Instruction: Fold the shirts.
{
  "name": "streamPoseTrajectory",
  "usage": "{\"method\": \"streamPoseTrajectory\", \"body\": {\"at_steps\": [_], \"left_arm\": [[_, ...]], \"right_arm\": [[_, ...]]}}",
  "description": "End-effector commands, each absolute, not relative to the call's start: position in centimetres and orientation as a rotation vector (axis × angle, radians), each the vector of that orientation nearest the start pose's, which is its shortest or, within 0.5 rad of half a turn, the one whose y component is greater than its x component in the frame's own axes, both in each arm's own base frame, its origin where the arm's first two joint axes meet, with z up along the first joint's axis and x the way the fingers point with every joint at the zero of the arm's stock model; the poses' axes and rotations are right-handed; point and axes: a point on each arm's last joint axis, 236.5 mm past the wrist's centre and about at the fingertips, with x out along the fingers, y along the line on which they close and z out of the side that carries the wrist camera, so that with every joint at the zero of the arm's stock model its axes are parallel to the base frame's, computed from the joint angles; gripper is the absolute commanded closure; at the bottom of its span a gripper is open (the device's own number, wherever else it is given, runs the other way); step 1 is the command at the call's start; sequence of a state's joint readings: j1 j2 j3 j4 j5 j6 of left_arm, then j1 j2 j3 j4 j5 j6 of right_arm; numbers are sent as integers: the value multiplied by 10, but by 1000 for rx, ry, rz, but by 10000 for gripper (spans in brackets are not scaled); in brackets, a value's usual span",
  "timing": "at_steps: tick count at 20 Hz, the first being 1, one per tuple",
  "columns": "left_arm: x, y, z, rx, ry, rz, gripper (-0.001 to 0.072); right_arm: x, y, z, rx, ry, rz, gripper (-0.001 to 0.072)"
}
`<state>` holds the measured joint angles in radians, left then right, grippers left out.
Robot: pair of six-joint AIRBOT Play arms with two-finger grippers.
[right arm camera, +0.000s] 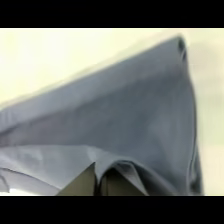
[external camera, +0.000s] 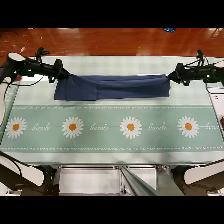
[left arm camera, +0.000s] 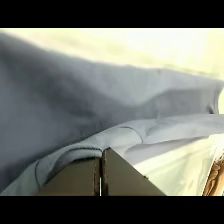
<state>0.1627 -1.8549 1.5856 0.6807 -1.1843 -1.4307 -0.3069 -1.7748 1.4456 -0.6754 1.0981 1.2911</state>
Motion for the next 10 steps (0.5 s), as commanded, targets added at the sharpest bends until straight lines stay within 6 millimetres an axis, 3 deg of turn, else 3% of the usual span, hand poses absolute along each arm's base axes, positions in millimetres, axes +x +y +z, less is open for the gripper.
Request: {"method": "streamPoseTrajectory", "body": {"at_steps": [1, 4, 5, 6, 8, 10], "left_arm": [[553, -81, -37, -866, 1170, -337, 686], [559, -78, -45, -869, 1160, -321, 678], [557, -78, -46, -871, 1170, -325, 511], [553, -76, -43, -871, 1185, -338, 218], [540, -57, -28, -873, 1235, -373, 200], [503, -9, -17, -873, 1395, -292, 201]], "right_arm": [[539, 11, -51, 888, 1067, 250, 688], [545, 11, -66, 934, 1062, 233, 670], [546, 10, -66, 938, 1056, 226, 504], [546, 10, -63, 944, 1055, 228, 293], [543, -3, -42, 934, 1043, 251, 296], [537, -29, -6, 950, 1015, 273, 296]]}}
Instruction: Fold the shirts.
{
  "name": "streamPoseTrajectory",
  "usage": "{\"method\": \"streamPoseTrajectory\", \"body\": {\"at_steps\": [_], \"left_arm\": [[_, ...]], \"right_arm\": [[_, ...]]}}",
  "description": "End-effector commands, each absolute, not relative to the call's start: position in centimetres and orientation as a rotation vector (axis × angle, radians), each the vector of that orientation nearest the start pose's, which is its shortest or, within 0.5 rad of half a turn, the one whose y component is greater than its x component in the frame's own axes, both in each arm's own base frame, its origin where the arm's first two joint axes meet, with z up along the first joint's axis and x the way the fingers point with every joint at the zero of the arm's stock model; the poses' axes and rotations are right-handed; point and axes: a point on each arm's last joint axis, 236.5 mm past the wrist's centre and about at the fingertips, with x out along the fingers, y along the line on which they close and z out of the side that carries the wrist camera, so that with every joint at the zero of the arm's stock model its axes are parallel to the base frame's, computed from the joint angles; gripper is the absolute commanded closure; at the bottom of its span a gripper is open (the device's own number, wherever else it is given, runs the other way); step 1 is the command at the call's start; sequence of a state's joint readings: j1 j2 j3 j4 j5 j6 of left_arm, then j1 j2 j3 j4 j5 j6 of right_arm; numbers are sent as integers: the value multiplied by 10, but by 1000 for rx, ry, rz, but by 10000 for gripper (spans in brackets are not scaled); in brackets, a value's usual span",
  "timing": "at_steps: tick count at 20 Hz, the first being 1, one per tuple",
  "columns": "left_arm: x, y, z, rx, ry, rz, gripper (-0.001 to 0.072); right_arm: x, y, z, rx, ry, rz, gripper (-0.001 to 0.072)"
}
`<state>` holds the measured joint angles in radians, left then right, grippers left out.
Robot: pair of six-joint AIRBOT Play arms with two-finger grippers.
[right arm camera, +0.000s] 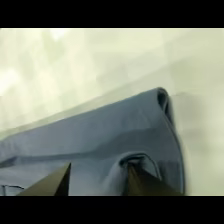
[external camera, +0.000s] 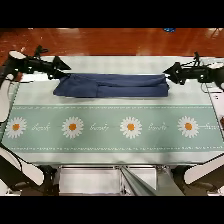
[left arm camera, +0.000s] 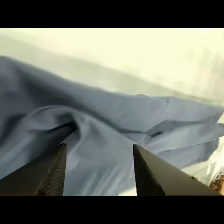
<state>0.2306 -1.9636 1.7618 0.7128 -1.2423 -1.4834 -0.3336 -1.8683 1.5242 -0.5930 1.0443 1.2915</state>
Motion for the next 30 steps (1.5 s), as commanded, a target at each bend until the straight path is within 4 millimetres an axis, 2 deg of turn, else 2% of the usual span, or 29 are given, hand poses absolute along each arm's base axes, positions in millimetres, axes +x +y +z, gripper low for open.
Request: {"method": "streamPoseTrajectory", "body": {"at_steps": [1, 3, 5, 7, 8, 10, 12, 17, 19, 20, 23, 28, 29, 30], "left_arm": [[469, 23, -14, -821, 1521, -226, 201], [408, 87, 2, -682, 1681, -55, 201], [399, 121, 40, -605, 1536, 42, 201], [408, 136, 81, -546, 1314, 105, 201], [411, 136, 100, -516, 1206, 121, 201], [413, 118, 125, -488, 1027, 130, 201], [408, 79, 130, -500, 902, 85, 201], [386, -37, 99, -580, 820, -113, 201], [384, -75, 94, -553, 835, -194, 201], [386, -87, 93, -541, 831, -218, 200], [392, -108, 89, -525, 825, -254, 201], [393, -120, 79, -579, 866, -273, 201], [392, -121, 77, -589, 875, -277, 201], [392, -123, 76, -587, 881, -279, 201]], "right_arm": [[531, -47, 16, 960, 992, 271, 296], [514, -86, 50, 942, 933, 237, 296], [486, -124, 59, 857, 953, 146, 296], [459, -151, 45, 780, 1026, 18, 296], [449, -157, 34, 750, 1065, -29, 296], [436, -147, 7, 764, 1128, -46, 296], [434, -127, -21, 785, 1158, -48, 296], [466, -72, -55, 830, 1151, 14, 296], [477, -51, -68, 852, 1179, 54, 296], [483, -42, -74, 851, 1192, 67, 296], [497, -20, -90, 873, 1232, 96, 296], [503, 35, -108, 858, 1306, 196, 316], [506, 43, -109, 842, 1301, 200, 413], [510, 49, -106, 835, 1288, 210, 606]]}}
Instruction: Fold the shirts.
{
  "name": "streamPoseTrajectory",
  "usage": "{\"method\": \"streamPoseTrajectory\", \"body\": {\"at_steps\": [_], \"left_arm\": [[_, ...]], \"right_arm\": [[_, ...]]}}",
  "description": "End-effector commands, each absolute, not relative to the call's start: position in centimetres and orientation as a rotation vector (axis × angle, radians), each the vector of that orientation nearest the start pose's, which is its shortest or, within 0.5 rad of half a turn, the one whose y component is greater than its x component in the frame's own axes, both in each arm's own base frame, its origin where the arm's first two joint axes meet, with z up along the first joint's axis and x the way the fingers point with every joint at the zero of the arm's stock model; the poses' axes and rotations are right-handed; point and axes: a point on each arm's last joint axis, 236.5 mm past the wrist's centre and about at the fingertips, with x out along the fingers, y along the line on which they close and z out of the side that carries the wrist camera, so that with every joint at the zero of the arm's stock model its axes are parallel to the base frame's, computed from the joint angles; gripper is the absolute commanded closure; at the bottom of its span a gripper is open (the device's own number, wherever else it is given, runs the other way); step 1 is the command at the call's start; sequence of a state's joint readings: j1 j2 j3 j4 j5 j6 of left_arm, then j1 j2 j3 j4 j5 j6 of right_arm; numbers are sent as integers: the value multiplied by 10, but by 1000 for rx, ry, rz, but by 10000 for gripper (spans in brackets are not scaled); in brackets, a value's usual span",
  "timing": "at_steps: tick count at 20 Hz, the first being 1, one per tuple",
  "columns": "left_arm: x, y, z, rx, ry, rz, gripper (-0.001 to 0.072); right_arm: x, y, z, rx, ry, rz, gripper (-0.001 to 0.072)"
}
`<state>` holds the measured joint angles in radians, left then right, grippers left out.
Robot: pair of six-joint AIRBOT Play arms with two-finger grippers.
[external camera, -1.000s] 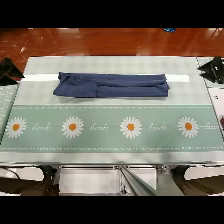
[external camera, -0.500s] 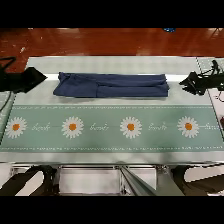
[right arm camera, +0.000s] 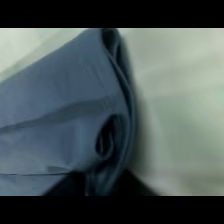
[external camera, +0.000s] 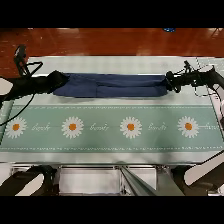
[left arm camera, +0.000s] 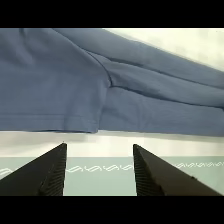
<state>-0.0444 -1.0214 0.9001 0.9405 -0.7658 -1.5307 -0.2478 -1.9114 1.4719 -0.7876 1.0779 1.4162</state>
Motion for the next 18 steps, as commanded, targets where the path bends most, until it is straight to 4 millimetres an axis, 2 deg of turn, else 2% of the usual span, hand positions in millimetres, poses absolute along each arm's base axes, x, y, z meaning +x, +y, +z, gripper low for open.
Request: {"method": "streamPoseTrajectory", "body": {"at_steps": [1, 2, 3, 4, 5, 8, 11, 14, 18], "left_arm": [[391, -124, 73, -592, 891, -281, 201], [390, -125, 72, -594, 901, -283, 206], [389, -125, 71, -593, 908, -285, 352], [389, -126, 71, -588, 907, -288, 595], [387, -130, 71, -558, 906, -317, 685], [377, -161, 79, -502, 916, -438, 685], [375, -201, 71, -463, 930, -508, 685], [373, -265, 40, -398, 1040, -618, 685], [364, -368, 9, -290, 1151, -793, 686]], "right_arm": [[513, 54, -99, 820, 1276, 243, 688], [515, 55, -87, 806, 1270, 266, 688], [514, 52, -72, 774, 1263, 281, 688], [510, 47, -57, 734, 1257, 287, 689], [501, 37, -41, 665, 1260, 280, 689], [463, 8, 4, 441, 1238, 194, 689], [414, 13, 54, 386, 1108, 173, 688], [350, 32, 89, 381, 1010, 196, 688], [286, 54, 112, 407, 964, 225, 688]]}}
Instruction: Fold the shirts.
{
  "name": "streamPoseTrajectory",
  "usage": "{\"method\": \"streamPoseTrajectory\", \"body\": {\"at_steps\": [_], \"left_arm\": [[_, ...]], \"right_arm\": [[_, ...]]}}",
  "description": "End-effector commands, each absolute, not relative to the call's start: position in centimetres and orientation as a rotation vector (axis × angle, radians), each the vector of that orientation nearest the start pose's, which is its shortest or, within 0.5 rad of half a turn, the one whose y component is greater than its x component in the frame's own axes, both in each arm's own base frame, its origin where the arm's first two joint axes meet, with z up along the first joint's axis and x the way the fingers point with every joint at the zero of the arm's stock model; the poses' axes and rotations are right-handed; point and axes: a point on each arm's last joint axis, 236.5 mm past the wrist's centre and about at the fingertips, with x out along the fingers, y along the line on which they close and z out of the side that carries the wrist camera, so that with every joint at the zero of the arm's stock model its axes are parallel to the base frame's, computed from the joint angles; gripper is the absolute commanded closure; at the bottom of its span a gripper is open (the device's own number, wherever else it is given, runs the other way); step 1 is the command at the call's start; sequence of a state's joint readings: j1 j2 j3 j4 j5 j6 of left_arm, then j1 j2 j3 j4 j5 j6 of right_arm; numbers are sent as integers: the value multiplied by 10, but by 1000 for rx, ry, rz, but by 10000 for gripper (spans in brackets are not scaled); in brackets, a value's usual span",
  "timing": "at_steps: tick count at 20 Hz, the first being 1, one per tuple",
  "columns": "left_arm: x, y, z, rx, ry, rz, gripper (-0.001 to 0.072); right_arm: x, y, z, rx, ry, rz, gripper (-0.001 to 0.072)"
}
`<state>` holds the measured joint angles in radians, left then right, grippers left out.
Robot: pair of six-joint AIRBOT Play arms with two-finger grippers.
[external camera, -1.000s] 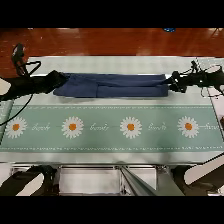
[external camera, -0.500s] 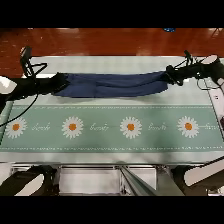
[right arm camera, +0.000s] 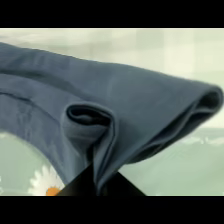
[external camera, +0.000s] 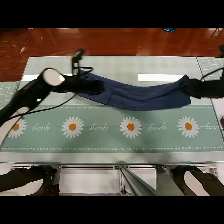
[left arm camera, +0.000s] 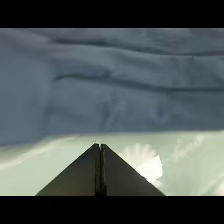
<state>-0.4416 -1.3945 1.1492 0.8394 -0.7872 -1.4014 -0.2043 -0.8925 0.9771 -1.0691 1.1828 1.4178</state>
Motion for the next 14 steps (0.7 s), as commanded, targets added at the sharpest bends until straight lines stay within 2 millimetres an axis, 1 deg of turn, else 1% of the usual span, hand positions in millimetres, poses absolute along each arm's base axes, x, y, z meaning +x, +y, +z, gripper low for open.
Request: {"method": "streamPoseTrajectory", "body": {"at_steps": [1, 2, 4, 6, 9, 12, 13, 14], "left_arm": [[359, -391, 3, -263, 1170, -836, 685], [351, -415, -6, -236, 1193, -878, 686], [331, -452, -28, -217, 1282, -923, 686], [308, -478, -48, -187, 1372, -963, 686], [272, -500, -71, -141, 1486, -1002, 686], [235, -511, -80, -68, 1557, -1060, 685], [230, -512, -79, -52, 1554, -1078, 685], [231, -511, -74, -27, 1539, -1109, 685]], "right_arm": [[276, 61, 120, 415, 945, 248, 688], [269, 66, 129, 420, 923, 267, 688], [258, 73, 143, 424, 889, 288, 688], [250, 79, 148, 433, 883, 307, 688], [249, 90, 157, 462, 861, 348, 688], [252, 91, 161, 471, 842, 353, 688], [254, 90, 162, 472, 834, 350, 688], [254, 90, 162, 473, 830, 348, 688]]}}
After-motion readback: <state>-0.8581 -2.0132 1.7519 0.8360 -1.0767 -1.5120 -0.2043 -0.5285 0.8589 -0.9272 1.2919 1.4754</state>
